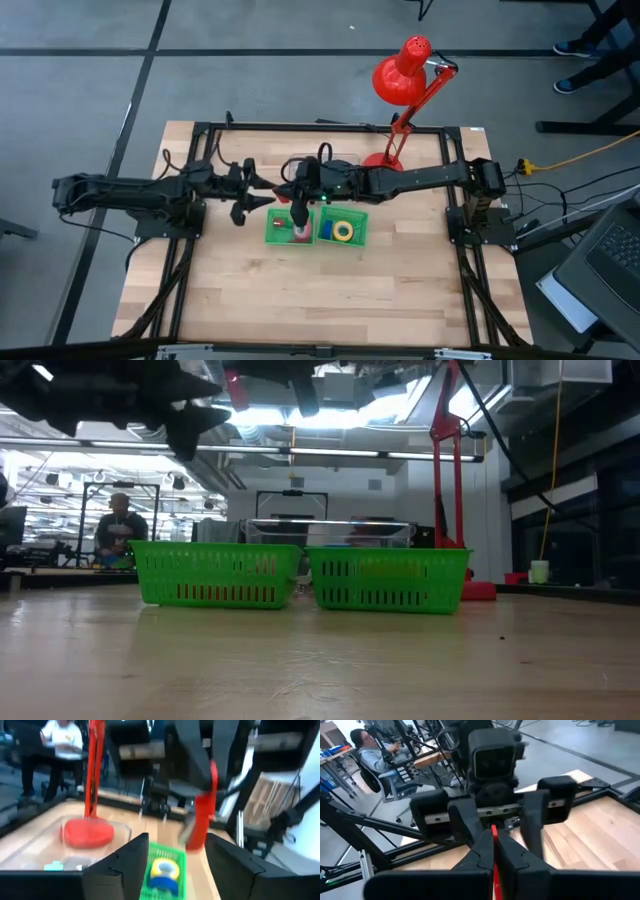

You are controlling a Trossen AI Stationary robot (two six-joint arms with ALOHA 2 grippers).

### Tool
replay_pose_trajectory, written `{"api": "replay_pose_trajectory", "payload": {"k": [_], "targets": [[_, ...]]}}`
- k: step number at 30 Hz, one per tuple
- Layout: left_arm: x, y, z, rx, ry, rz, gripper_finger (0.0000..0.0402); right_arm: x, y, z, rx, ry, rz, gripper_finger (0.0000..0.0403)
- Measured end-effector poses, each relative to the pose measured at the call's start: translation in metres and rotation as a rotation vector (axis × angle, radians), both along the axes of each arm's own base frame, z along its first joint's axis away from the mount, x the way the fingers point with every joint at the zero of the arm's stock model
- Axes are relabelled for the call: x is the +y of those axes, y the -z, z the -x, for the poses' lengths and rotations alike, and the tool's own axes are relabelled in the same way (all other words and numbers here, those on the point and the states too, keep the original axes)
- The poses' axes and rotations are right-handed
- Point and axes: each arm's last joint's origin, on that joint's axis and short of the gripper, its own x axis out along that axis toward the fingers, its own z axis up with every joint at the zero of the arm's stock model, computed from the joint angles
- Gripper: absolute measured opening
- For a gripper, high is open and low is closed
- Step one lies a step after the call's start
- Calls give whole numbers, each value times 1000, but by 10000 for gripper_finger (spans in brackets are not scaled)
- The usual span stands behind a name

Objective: Pick and place Stapler, Stapler remover, tape
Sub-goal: Put the red stapler into the left green bin

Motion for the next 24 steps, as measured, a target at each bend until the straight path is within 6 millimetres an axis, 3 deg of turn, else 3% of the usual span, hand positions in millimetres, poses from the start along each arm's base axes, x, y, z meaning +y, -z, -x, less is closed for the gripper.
{"api": "replay_pose_trajectory", "payload": {"k": [6,12,18,24], "targets": [[2,-9,-6,-121,-3,-40,223,-2,-1,0,-6,12,18,0],[3,-11,-10,-166,-1,-31,219,-2,-4,-1,-38,13,30,0],[3,-14,-10,-200,-1,-37,181,-3,-5,-1,-46,15,36,0],[3,-14,-10,-199,1,-36,112,-8,-5,-1,-55,21,53,0]]}}
